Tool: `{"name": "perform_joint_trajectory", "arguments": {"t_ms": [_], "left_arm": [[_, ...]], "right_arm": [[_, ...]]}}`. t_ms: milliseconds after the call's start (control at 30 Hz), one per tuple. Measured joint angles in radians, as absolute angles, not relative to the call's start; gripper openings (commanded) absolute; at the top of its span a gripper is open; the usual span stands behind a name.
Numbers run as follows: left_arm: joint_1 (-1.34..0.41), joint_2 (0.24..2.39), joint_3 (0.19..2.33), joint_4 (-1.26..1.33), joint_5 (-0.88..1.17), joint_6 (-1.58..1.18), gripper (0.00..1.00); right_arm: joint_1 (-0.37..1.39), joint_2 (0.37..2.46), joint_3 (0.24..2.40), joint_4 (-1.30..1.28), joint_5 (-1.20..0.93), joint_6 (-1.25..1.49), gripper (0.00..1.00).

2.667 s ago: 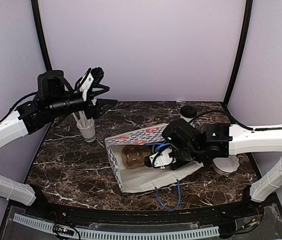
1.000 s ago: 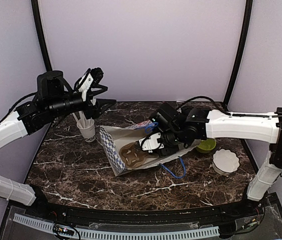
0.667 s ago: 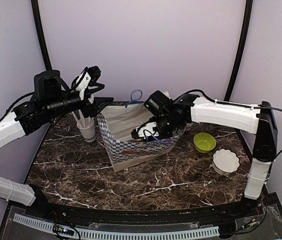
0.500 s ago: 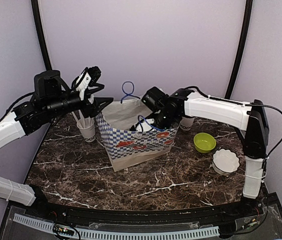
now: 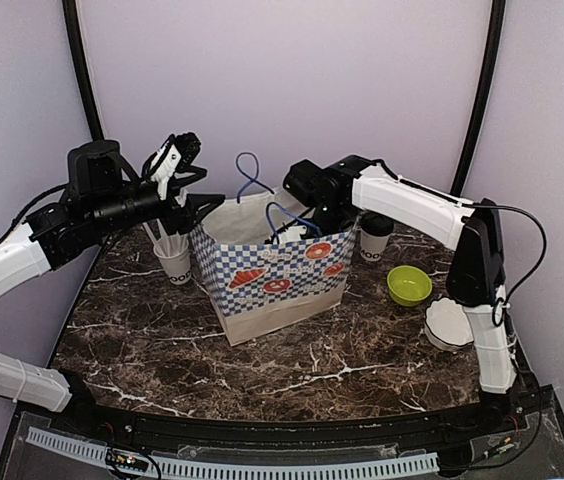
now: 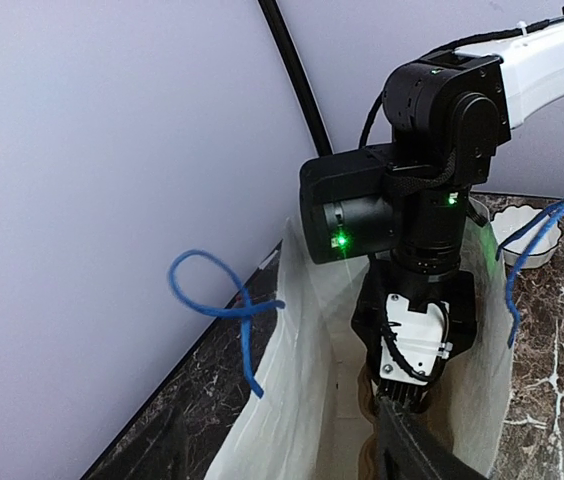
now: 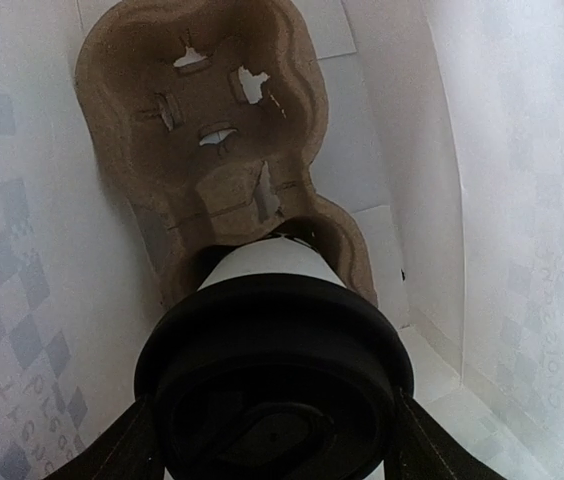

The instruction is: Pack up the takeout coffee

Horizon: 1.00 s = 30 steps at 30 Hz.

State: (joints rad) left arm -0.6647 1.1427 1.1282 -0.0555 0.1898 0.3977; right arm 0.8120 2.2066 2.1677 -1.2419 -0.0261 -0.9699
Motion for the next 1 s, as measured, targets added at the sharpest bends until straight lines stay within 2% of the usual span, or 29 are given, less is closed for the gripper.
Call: {"name": "perform_joint_trajectory", "arguments": {"t_ms": [467,1000], "left_arm": [[-0.650,1.144,1.123,-0.054,0.240,0.389,0.66],[-0.650,1.153,1.111,-0.050,0.255,0.385,0.66]], "right_arm": [[0.873,2.037,1.921,-1.328,-0.038,-1.006,0.46],[0.831,2.057,1.932,-1.345,-0.108,-0.989,0.45]]}}
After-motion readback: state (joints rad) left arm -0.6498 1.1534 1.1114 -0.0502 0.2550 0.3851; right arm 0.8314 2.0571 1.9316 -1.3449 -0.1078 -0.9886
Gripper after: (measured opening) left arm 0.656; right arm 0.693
